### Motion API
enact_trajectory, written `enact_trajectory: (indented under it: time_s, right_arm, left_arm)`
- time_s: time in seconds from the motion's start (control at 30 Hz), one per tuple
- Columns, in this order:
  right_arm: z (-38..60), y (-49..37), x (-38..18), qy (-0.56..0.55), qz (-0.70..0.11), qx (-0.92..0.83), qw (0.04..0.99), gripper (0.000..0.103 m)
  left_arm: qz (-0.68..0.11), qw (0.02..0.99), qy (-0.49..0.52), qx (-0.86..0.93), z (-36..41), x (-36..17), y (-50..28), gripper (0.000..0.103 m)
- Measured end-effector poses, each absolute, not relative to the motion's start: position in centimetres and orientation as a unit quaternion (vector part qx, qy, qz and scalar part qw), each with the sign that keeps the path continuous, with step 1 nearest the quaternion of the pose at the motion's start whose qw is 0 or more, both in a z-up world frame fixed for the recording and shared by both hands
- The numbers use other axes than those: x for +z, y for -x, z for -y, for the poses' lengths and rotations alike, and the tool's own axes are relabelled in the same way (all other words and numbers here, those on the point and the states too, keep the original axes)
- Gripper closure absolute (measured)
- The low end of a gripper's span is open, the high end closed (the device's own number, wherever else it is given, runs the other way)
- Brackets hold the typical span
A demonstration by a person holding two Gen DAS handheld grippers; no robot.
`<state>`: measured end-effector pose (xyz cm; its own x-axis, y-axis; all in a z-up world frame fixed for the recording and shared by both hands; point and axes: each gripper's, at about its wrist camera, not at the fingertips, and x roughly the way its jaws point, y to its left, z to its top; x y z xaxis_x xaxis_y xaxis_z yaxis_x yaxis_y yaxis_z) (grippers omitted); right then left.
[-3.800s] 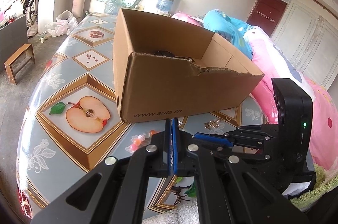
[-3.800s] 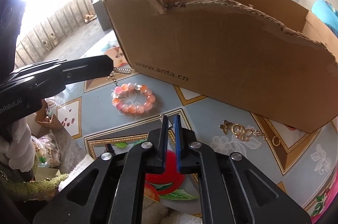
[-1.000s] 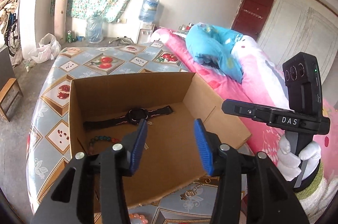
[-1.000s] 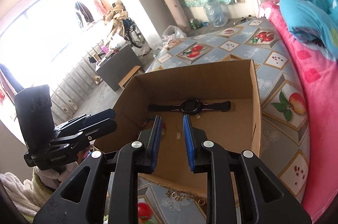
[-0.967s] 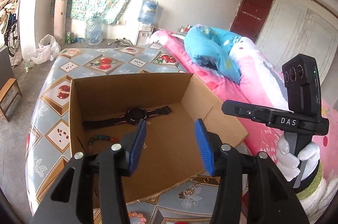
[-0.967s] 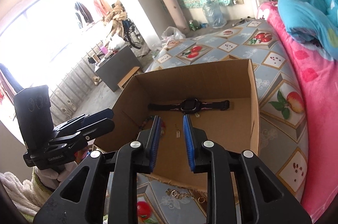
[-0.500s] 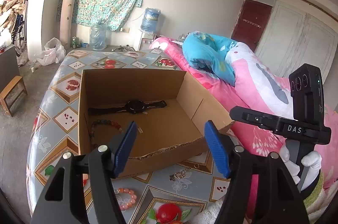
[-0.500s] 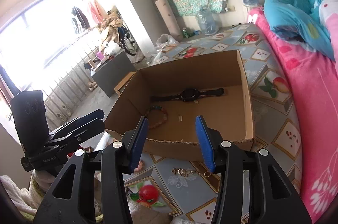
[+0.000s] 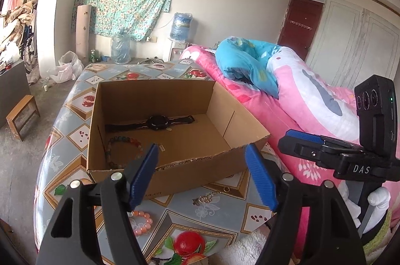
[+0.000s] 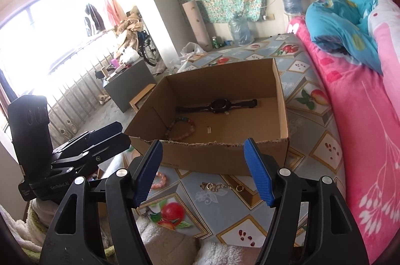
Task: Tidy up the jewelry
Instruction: 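Move both open tools back over the gold chain on the table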
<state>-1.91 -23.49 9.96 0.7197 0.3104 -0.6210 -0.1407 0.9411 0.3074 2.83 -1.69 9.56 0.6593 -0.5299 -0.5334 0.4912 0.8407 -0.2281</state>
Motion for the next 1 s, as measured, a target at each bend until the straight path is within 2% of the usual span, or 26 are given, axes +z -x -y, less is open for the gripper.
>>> enact_trajectory:
  time_s: [0.17, 0.4, 0.47, 0.77, 1.0]
  right_arm:
    - [24.6, 3.3, 7.9, -0.124, -0.364, 0.099, 0.918, 0.031]
    - [26.5, 4.4, 4.3, -0.112, -0.385, 0.053, 0.914, 0.030]
    - [26.6, 4.6, 3.5, -0.105, -0.391, 0.049, 0.913, 0.025]
    - [25.3, 5.2, -0.6, -0.074, -0.430, 0.033, 0.899, 0.025]
    - [24.4, 4.5, -2.2, -0.053, -0.444, 0.020, 0.894, 0.025]
  left_arm:
    - [-0.324, 0.909, 0.035, -0.261, 2.2, 8.0, -2.7, 0.033]
    - [-0.355, 0.906, 0.009, -0.228, 3.3, 4.9, -2.5, 0.033]
    - [-0.364, 0.904, 0.001, -0.222, 3.6, 3.9, -2.5, 0.033]
    - [-0.406, 0.885, -0.064, -0.220, 6.0, -0.8, -2.1, 0.033]
    - [-0.399, 0.880, -0.098, -0.237, 6.7, -2.1, -1.5, 0.033]
